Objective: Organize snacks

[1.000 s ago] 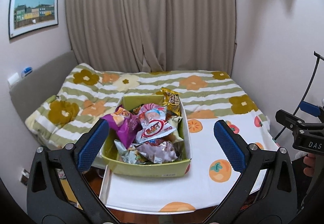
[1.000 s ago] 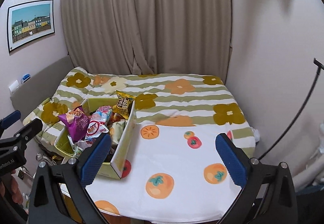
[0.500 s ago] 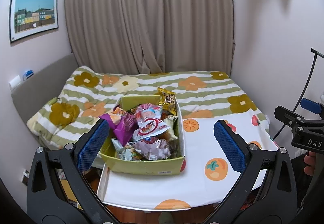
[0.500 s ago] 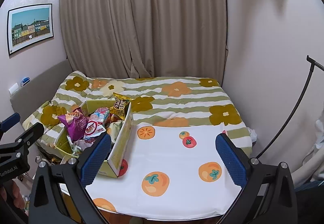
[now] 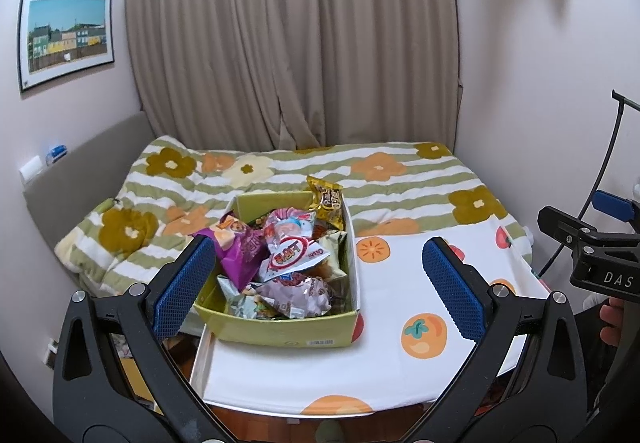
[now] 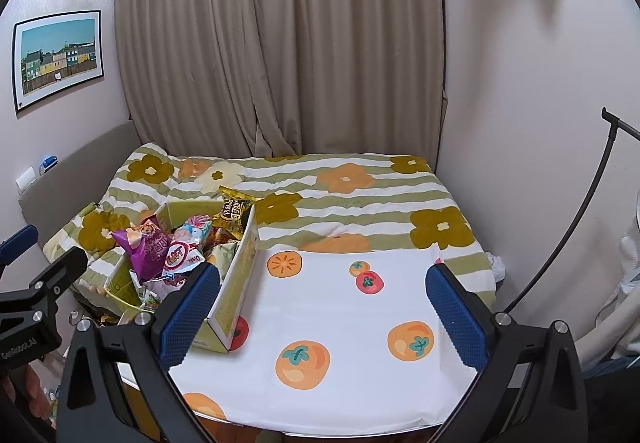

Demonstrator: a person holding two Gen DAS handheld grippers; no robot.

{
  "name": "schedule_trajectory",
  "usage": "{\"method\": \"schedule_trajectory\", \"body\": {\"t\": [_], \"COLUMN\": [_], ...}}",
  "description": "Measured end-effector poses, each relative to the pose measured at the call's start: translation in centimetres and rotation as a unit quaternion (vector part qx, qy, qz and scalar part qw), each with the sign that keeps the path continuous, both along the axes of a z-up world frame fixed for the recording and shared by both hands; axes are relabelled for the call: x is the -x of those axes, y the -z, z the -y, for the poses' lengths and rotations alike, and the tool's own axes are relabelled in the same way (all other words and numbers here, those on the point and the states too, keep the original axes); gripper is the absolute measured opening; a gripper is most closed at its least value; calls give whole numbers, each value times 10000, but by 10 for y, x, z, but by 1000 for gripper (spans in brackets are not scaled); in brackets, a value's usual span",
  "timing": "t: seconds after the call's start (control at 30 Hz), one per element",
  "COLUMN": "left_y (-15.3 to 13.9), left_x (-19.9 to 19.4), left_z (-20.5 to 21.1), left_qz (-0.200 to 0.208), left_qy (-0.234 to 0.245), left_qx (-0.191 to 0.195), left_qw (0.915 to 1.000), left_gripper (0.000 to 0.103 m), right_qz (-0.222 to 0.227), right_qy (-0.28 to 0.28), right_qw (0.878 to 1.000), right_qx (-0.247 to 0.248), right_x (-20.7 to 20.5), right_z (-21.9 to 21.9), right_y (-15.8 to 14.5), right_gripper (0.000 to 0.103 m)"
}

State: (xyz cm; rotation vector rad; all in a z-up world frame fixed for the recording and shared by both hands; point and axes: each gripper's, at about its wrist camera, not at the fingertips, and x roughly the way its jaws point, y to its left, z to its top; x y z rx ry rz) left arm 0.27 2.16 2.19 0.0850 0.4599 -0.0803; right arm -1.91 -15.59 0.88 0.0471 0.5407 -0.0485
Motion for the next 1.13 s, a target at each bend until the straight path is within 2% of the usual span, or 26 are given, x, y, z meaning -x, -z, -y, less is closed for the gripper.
{"method": "schedule_trajectory", "body": {"t": [0.73, 0.93, 1.13], "left_y": [-2, -2, 2], "left_x": [10, 9, 1], "left_z": [-5, -8, -22], "left_qz": [106, 198, 163], "left_qy": [-69, -89, -26], "left_qx": [77, -107, 17], "left_qw": [9999, 9997, 9999], "left_gripper": [103, 103, 103], "right_qz": [12, 6, -57], "right_qy": [-3, 66, 41], "right_qw": [10000, 10000, 10000], "right_qx": [33, 31, 25], "right_x": [4, 2, -2], "right_z": [2, 0, -7], "right_y": [-1, -3, -3], "right_gripper": [102, 102, 102]}}
